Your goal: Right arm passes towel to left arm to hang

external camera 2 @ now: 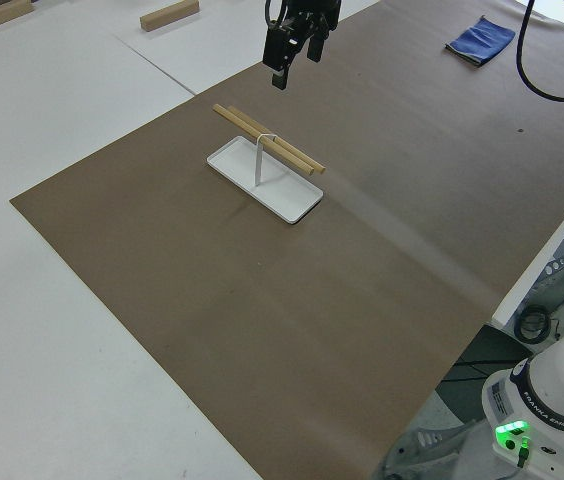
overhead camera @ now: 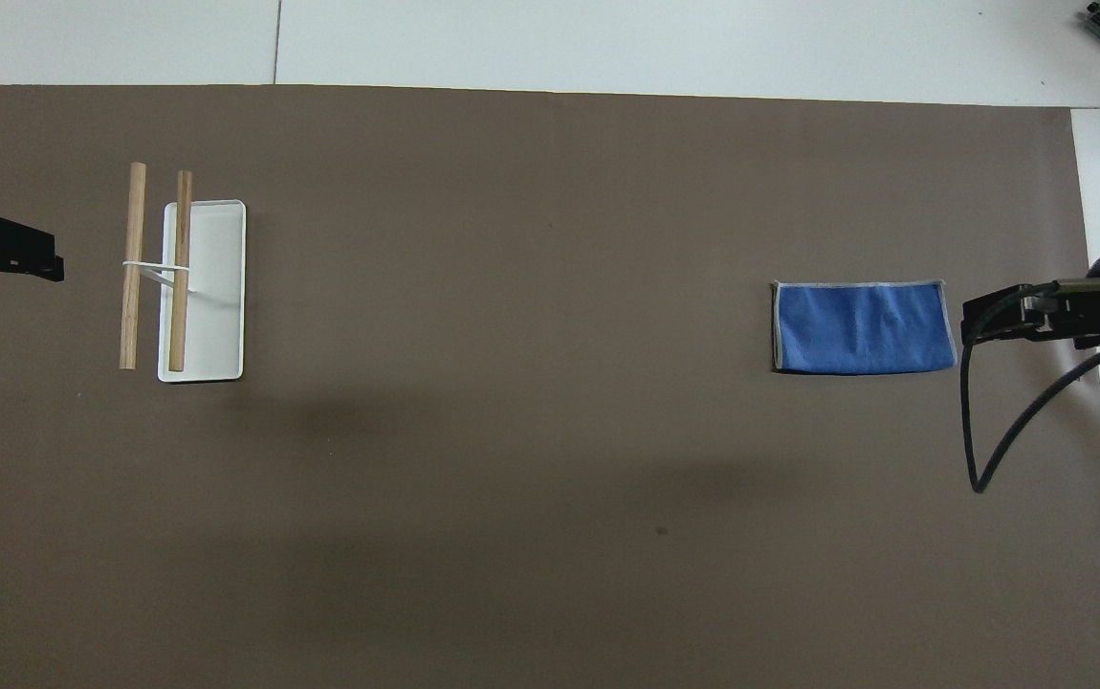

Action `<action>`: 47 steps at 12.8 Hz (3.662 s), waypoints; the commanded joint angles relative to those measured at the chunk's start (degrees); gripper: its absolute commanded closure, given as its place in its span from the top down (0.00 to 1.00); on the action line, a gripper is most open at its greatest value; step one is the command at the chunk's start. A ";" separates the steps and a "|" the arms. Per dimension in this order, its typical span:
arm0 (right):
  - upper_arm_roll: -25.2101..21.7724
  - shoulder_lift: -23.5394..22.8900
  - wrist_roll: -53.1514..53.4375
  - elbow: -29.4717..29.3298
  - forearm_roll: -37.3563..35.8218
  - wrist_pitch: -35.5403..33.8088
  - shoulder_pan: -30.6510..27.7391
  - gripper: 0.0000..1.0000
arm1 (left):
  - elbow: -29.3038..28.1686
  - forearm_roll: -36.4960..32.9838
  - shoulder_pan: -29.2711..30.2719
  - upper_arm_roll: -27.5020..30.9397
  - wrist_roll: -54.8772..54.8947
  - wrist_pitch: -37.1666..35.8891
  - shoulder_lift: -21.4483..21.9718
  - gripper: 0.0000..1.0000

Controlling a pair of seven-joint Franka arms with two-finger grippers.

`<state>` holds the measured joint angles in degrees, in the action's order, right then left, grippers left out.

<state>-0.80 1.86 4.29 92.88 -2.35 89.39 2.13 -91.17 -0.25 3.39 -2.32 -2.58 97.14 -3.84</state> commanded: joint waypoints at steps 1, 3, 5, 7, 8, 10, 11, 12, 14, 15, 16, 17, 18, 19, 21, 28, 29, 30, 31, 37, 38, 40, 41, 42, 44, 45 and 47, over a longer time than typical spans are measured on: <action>-0.17 0.95 -0.34 1.34 0.07 1.23 -0.11 1.00 | -1.90 0.77 0.56 -0.32 -0.32 0.86 1.55 1.00; -0.17 0.95 -0.43 1.34 0.07 1.23 -0.02 1.00 | -1.90 0.77 0.56 -0.32 -0.32 0.86 1.55 1.00; -0.17 0.95 -0.43 1.25 0.07 1.23 -0.11 1.00 | -1.90 0.77 0.56 -0.32 -0.32 0.77 1.55 1.00; -0.08 0.95 -0.34 1.25 0.07 1.14 0.07 1.00 | -1.90 0.77 0.56 -0.32 -0.32 0.77 1.55 1.00; -0.08 0.95 -0.25 1.25 0.07 1.23 0.07 1.00 | -1.90 0.77 0.56 -0.32 -0.32 0.86 1.55 1.00; -0.08 0.95 -0.25 1.25 0.07 1.14 0.15 1.00 | -1.90 0.77 0.56 -0.32 -0.32 0.86 1.55 1.00; -0.08 0.95 -0.25 1.25 0.07 1.14 0.24 1.00 | -1.90 0.77 0.56 -0.32 -0.32 0.77 1.55 1.00; -0.08 0.95 -0.25 1.25 0.07 1.14 0.24 1.00 | -1.90 0.77 0.56 -0.32 -0.32 0.77 1.55 1.00; -0.08 0.95 -0.43 1.25 0.07 1.05 0.15 1.00 | -1.90 0.77 0.56 -0.32 -0.32 0.86 1.55 1.00; -0.08 0.95 -0.43 1.25 0.07 0.97 0.07 1.00 | -1.90 0.77 0.56 -0.32 -0.32 0.77 1.55 1.00; -0.08 0.95 -0.43 1.25 0.07 0.96 -0.02 1.00 | -1.90 0.77 0.56 -0.32 -0.32 0.86 1.55 1.00; -0.08 1.04 -0.60 1.25 0.07 0.36 -0.11 1.00 | -1.90 0.77 0.56 -0.32 -0.32 0.77 1.55 1.00; -0.08 1.04 -0.60 1.34 0.07 0.70 -0.20 1.00 | -1.90 0.77 0.56 -0.32 -0.32 0.77 1.55 1.00; -0.08 1.04 -0.52 1.34 0.15 1.40 -0.20 1.00 | -1.90 0.77 0.56 -0.32 -0.32 0.77 1.55 1.00; -0.08 2.00 -0.43 4.83 0.85 6.47 -0.28 1.00 | -1.90 0.77 0.56 -0.32 -0.32 0.77 1.55 1.00; -0.17 2.53 -0.60 16.44 0.95 21.95 -0.90 1.00 | -1.90 0.77 0.56 -0.32 -0.32 0.77 1.55 1.00; -0.17 2.36 -0.60 18.02 0.95 24.23 -0.90 1.00 | -1.90 0.77 0.56 -0.32 -0.32 0.77 1.55 1.00; -0.25 2.09 -0.69 19.95 0.95 26.87 -0.99 1.00 | -1.90 0.77 0.56 -0.32 -0.32 0.77 1.55 1.00; -0.25 1.57 -0.78 21.80 0.95 29.42 -1.08 1.00 | -1.90 0.77 0.56 -0.32 -0.32 0.77 1.55 1.00; -0.25 -5.27 -5.25 23.14 0.95 38.12 -2.83 1.00 | -1.90 0.77 0.56 -0.32 -0.32 0.77 1.55 1.00; -0.25 -6.42 -5.78 23.14 0.95 39.27 -3.01 1.00 | -1.90 0.77 0.56 -0.32 -0.32 0.77 1.55 1.00; -0.25 -8.97 -5.96 23.14 0.95 41.64 -3.71 1.00 | -1.90 0.77 0.56 -0.32 -0.32 0.77 1.55 1.00; -0.25 -10.29 -5.88 23.14 0.95 43.14 -3.71 1.00 | -1.90 0.77 0.56 -0.32 -0.32 0.77 1.55 1.00; -0.25 -11.26 -5.88 23.14 0.86 43.93 -3.71 1.00 | -1.90 0.77 0.56 -0.32 -0.32 0.77 1.55 1.00; -0.25 -12.84 -5.88 23.14 0.94 44.38 -3.71 1.00 | -1.90 0.77 0.56 -0.32 -0.32 0.77 1.55 1.00; -0.34 -13.28 -5.79 23.66 0.95 45.69 -3.80 1.00 | -1.90 0.77 0.56 -0.32 -0.32 0.77 1.55 1.00; -0.34 -14.34 -5.79 24.37 0.86 47.28 -3.80 1.00 | -1.90 0.77 0.56 -0.32 -0.32 0.77 1.55 1.00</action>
<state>-1.32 -11.91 0.10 116.17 -2.23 134.51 -1.09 -91.17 -0.25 3.39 -2.32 -2.58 97.14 -3.84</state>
